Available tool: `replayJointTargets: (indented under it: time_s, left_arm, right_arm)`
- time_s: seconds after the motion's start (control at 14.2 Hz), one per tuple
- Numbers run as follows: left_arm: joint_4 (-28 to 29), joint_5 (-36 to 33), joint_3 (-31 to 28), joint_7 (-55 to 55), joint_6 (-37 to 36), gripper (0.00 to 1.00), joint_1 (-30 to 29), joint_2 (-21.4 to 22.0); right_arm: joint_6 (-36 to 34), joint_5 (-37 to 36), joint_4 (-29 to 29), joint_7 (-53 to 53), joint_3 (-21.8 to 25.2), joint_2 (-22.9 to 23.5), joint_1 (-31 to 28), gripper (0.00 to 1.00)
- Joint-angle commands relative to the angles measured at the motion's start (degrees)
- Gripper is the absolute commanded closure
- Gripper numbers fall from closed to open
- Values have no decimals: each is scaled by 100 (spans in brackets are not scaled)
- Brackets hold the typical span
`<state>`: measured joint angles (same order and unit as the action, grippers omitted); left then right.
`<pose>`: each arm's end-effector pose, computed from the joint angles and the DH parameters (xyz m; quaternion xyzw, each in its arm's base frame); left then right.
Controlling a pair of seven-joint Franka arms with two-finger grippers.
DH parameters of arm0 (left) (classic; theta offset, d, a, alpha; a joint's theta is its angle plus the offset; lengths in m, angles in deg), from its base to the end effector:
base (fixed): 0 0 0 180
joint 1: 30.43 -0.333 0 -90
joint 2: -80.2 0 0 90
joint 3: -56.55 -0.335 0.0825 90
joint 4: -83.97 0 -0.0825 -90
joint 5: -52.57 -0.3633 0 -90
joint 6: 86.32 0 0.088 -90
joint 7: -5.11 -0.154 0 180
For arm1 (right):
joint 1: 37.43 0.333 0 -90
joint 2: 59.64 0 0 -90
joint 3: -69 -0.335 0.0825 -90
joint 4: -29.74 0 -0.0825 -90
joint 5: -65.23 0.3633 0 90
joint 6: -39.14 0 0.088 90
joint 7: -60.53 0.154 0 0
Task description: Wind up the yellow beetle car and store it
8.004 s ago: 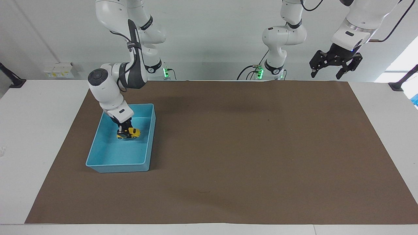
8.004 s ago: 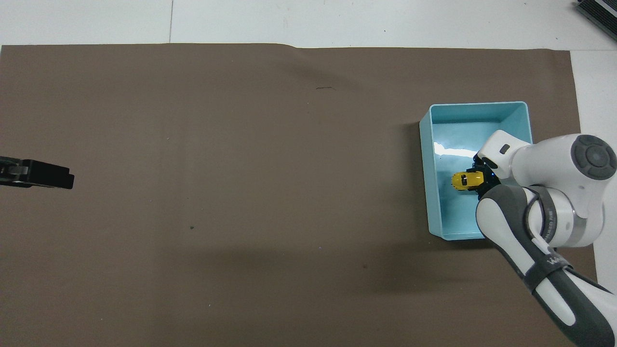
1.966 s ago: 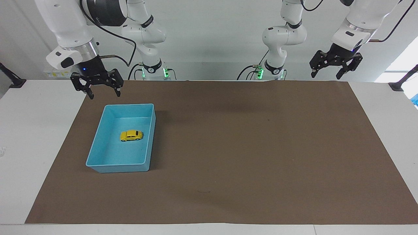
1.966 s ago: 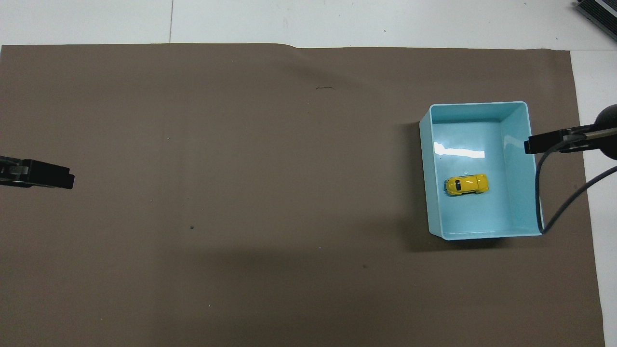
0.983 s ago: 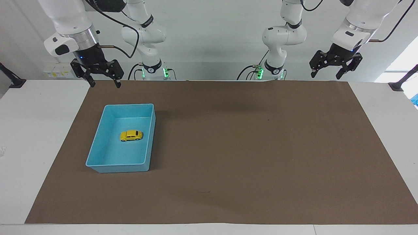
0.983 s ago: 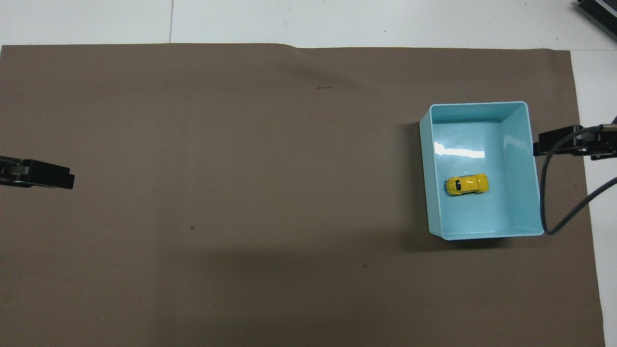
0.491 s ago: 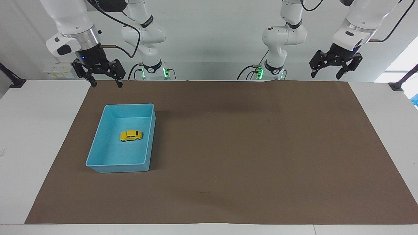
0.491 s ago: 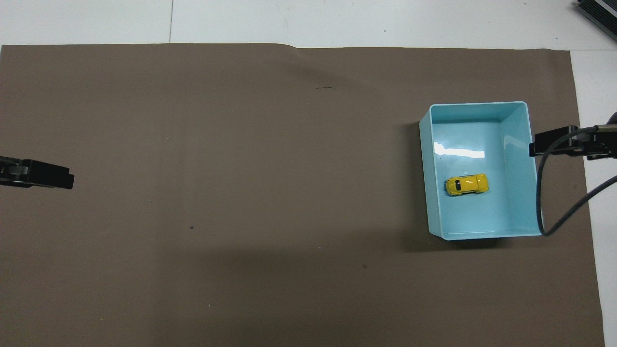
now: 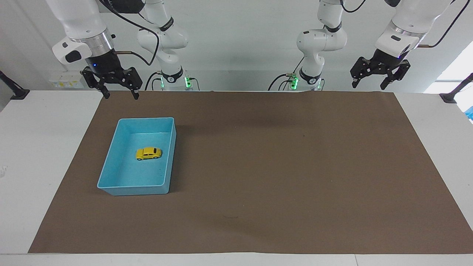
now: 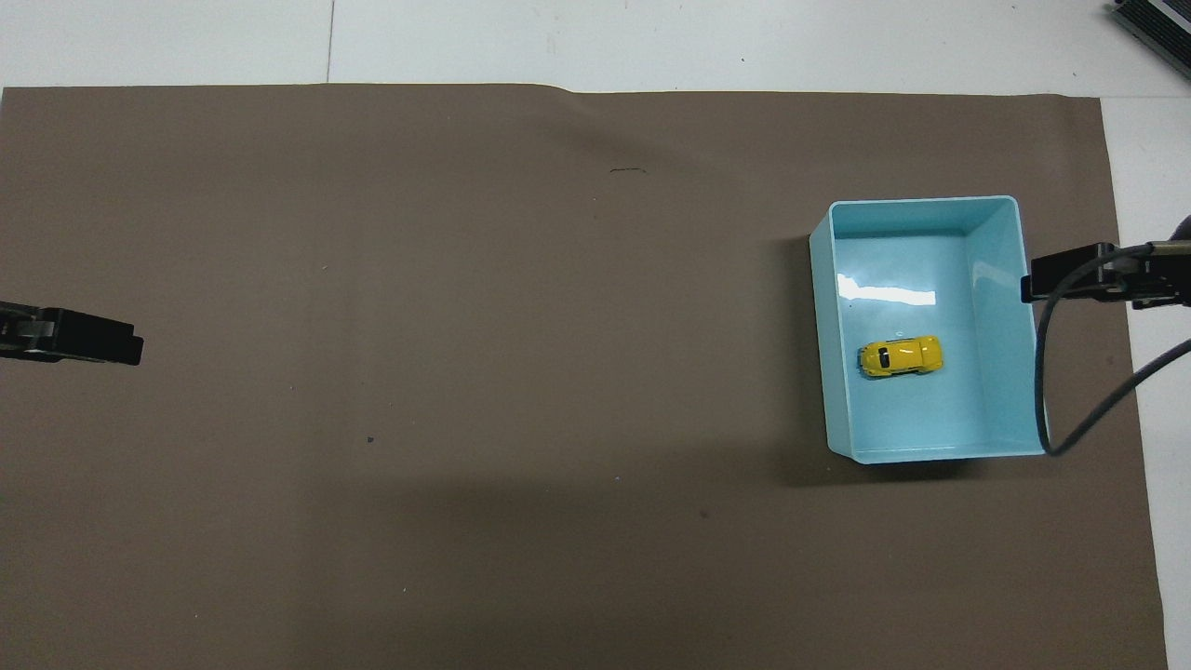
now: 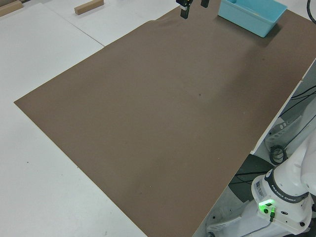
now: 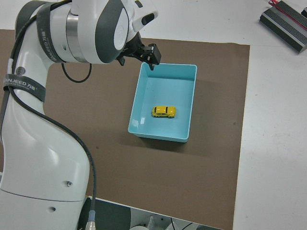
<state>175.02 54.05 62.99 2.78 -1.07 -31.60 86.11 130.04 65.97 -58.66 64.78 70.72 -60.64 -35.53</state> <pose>0.4883 -0.0524 0.6335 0.9977 -0.0671 0.0005 0.0071 0.5331 0.0035 0.6200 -0.9989 0.0354 -0.0303 0.0079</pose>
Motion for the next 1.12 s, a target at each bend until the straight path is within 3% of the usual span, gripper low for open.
replayJointTargets:
  time_s: [0.0,1.05]
  left_arm:
    - [-43,89,50,-40,-105,0,-111,41]
    - [-43,89,50,-40,-105,0,-111,41]
  right_arm:
    - [-90,84,77,67,-40,30,-49,0]
    - [7,75,68,58,-5,21,-13,0]
